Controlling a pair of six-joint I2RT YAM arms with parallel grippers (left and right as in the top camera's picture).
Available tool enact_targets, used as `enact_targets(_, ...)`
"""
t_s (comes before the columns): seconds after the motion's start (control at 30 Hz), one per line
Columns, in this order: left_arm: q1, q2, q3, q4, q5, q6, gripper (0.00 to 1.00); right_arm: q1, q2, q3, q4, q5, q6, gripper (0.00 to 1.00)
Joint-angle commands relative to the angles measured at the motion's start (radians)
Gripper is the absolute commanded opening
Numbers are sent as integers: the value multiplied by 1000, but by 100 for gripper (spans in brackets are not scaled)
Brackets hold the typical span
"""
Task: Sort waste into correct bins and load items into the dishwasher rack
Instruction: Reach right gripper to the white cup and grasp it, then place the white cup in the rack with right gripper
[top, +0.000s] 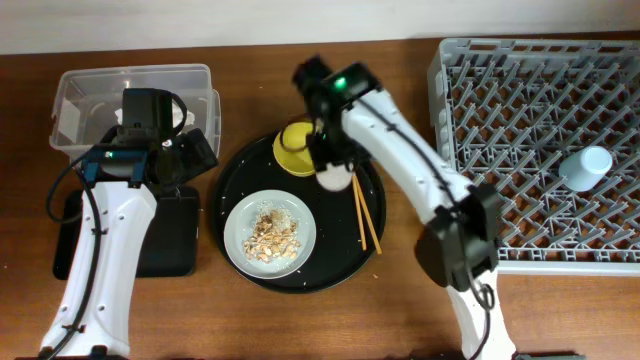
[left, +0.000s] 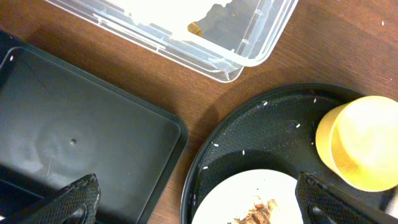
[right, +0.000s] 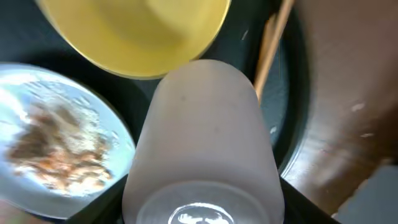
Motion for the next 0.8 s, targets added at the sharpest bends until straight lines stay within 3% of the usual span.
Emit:
enact_targets(0.0,0,-6,11,2,-4,-9,100,-150,-105,312,-157,16,-29,56)
enact_targets(0.07,0,-6,11,2,-4,-9,99,-367,-132,518,-228,29,-74,56)
enact_targets(0.27,0,-6,11,2,-4,-9,99,-1045,-153,492,-183,32,-71,56)
enact_targets(0.37,0,-6,11,2,-4,-9,99,-1261,-93,474,-129,-16,-71,55)
enact_targets(0.53,0,-6,11,2,-4,-9,99,-1335,106,473,-154,-59,-71,55)
enact_targets(0.63,0,-6,11,2,-4,-9,99,-1335,120,470,-176,-59,-71,60)
enact_targets(0.67,0,-6,11,2,-4,-9,99,-1335,120,469,-190,-59,-71,75)
enact_targets(0.77,0,-6,11,2,-4,-9,99,-1335,120,468,-229,-80,-71,81)
